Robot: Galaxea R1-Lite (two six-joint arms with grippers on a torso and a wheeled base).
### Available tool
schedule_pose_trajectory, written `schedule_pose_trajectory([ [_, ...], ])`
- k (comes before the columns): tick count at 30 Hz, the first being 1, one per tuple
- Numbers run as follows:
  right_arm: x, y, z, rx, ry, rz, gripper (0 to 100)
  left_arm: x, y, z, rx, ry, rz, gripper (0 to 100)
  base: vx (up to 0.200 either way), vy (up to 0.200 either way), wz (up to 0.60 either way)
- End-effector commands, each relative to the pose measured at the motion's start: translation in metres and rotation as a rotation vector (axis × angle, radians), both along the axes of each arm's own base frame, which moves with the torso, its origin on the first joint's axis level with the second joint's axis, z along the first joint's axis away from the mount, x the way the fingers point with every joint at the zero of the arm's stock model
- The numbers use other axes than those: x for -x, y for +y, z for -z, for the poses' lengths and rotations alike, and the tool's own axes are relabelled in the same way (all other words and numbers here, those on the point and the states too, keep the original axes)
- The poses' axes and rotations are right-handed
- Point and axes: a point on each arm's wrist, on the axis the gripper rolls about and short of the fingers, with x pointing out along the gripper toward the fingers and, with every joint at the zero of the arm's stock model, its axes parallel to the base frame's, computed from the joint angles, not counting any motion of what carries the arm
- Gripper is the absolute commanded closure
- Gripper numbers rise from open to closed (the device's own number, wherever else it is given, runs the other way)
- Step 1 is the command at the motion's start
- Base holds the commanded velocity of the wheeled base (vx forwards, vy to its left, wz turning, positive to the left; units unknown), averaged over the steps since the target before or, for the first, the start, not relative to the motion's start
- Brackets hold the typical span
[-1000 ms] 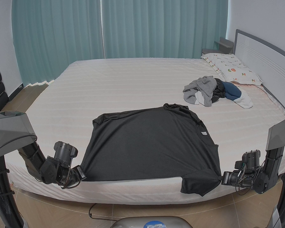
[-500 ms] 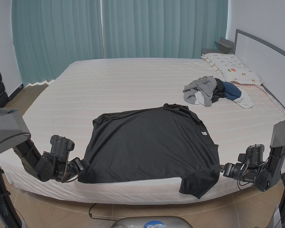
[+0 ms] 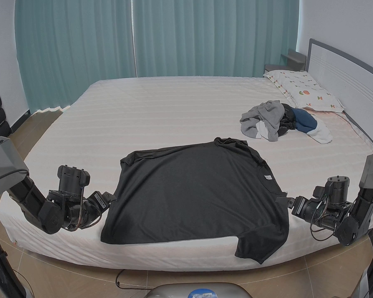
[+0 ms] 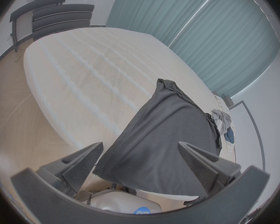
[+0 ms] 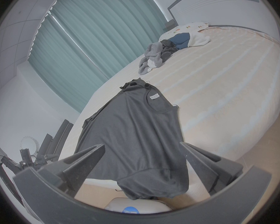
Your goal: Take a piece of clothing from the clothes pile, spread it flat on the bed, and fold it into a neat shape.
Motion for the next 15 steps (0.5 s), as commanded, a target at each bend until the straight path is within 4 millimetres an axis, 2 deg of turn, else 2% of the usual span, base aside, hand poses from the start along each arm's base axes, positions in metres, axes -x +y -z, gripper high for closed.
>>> schedule_pose_trajectory([
  [1, 0.0000, 0.0008, -0.0006, 0.000, -0.003, -0.003, 0, -0.0005, 0.0000, 0.0019, 0.000, 0.005, -0.001, 0, 0.200, 0.000, 0.00],
  [9, -0.0006, 0.0005, 0.0014, 0.000, 0.003, -0.002, 0, -0.0027, -0.0005, 0.0006, 0.003, -0.004, -0.001, 0, 0.200, 0.000, 0.00],
  [15, -0.0006, 0.0009, 0.0028, 0.001, 0.009, -0.003, 0, -0.0050, 0.0015, 0.0017, 0.019, -0.001, 0.001, 0, 0.000, 0.000, 0.00],
])
